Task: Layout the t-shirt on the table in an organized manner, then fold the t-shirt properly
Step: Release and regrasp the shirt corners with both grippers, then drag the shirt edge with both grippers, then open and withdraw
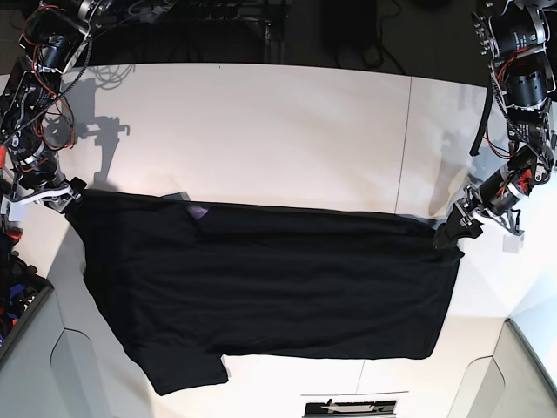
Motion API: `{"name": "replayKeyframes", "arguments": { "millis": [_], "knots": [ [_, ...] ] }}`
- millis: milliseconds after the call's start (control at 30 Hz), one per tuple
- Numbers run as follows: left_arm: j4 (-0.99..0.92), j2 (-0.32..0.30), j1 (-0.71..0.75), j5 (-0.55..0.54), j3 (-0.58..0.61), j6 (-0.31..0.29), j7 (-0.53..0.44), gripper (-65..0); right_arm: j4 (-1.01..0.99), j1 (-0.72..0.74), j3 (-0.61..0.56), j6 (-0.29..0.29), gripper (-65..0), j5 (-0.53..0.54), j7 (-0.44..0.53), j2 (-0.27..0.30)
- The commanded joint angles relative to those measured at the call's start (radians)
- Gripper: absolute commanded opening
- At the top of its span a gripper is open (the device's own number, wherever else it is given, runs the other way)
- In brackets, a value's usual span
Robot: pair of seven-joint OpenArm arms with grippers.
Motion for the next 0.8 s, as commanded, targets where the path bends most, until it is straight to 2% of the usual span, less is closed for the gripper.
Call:
{"name": "replayKeyframes", "arguments": {
  "millis": [0,67,267,400,433,500,533,567,600,700,767],
  "knots": [
    [0.013,-0.014,-0.027,-0.003,-0.002,-0.023,-0.03,-27.4,0.014,0.02,0.001,0.009,-21.9,0.011,0.026,0.011],
    [0.013,-0.009,-0.033,0.027,0.0,-0.019,-0.055,-27.4,0.014,0.022,0.001,0.009,-21.9,0.003,0.03,0.003],
    [0.013,0.019,-0.063,0.156,0.001,0.076,-0.107,-27.4,0.014,0.022,-0.003,0.009,-21.9,-0.012,0.043,-0.027],
    [0.013,0.034,-0.068,0.224,0.012,0.082,-0.138,-28.3,0.014,0.023,-0.023,0.001,-21.9,-0.027,0.054,-0.033],
    [0.013,0.037,-0.068,0.248,0.021,0.082,-0.15,-32.2,0.014,0.025,-0.032,-0.005,-22.0,-0.037,0.059,-0.032],
    [0.013,0.038,-0.068,0.29,0.046,0.082,-0.169,-47.4,0.014,0.033,-0.055,-0.016,-22.6,-0.069,0.061,-0.033],
    [0.013,0.039,-0.068,0.309,0.06,0.082,-0.18,-54.8,0.014,0.037,-0.069,-0.016,-25.7,-0.083,0.061,-0.032],
    [0.013,0.039,-0.068,0.32,0.074,0.082,-0.189,-61.3,0.014,0.039,-0.084,-0.016,-31.6,-0.093,0.061,-0.032],
    [0.013,0.039,-0.068,0.33,0.085,0.082,-0.19,-65.0,0.014,0.042,-0.099,-0.016,-39.5,-0.103,0.064,-0.032],
    [0.013,0.038,-0.068,0.359,0.096,0.082,-0.189,-65.0,0.014,0.045,-0.136,-0.011,-63.2,-0.143,0.07,-0.032],
    [0.016,0.032,-0.068,0.363,0.095,0.081,-0.188,-65.0,0.014,0.05,-0.147,-0.001,-65.0,-0.152,0.077,-0.032]
  ]
}}
